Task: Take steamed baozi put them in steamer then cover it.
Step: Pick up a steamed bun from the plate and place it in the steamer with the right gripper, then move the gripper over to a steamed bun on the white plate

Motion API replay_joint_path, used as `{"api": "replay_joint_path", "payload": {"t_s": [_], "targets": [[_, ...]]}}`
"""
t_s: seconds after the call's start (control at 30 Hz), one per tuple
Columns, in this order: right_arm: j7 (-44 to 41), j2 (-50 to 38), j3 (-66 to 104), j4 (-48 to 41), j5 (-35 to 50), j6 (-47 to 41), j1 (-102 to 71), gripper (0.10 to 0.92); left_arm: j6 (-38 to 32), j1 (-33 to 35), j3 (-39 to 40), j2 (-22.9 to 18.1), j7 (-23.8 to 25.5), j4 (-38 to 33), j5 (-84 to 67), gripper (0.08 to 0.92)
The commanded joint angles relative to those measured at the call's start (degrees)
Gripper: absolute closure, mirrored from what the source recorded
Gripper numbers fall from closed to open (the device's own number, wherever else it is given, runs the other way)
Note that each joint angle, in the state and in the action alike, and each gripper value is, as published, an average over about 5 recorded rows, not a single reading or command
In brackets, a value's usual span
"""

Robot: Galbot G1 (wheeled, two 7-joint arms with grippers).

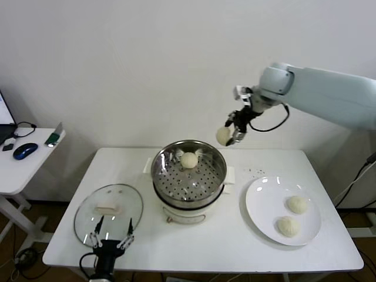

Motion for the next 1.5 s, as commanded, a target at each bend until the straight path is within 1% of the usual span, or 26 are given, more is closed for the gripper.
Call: {"api": "replay_joint_path", "payload": {"t_s": [0.03, 0.27, 0.53, 0.97, 1.07, 1.17, 1.33, 1.5], "targets": [[4.9, 13.1, -0.3, -0.2, 5.4, -3.5, -3.0, 0.321, -0.4, 0.4, 0.6, 0.4, 0.0, -0.6, 0.8, 0.177], [5.2, 18.9, -0.1, -5.0, 2.6, -3.6, -9.7, 0.321, 0.0, -0.4, 0.3, 0.2, 0.2, -0.5, 0.8, 0.177], [4.5, 22.8, -0.4, -10.4, 0.4, -3.1, -14.7, 0.321, -0.2, -0.7, 0.0, 0.2, 0.1, 0.4, 0.4, 0.177], [3.9, 22.9, -0.1, -11.8, -2.0, -2.9, -17.8, 0.311, -0.3, -1.3, -1.0, 1.5, 0.0, 1.7, -1.0, 0.177], [3.6, 22.9, 0.1, -11.7, -2.4, -2.9, -17.7, 0.265, -0.1, -1.6, -0.9, 1.3, 0.0, 1.8, -0.9, 0.177], [3.2, 22.2, 0.5, -11.2, -2.8, -2.9, -16.6, 0.216, -0.1, -1.7, -0.8, 1.2, 0.0, 1.8, -0.8, 0.177], [1.2, 18.3, 0.6, -8.7, -3.1, -2.1, -11.6, 0.203, -0.2, -1.4, -0.8, 1.2, -0.1, 1.7, -0.8, 0.177], [-1.8, 10.7, -0.5, -2.9, -3.1, -0.6, -4.2, 0.202, -0.1, -1.3, -0.6, 1.2, -0.2, 1.5, -0.8, 0.177]]}}
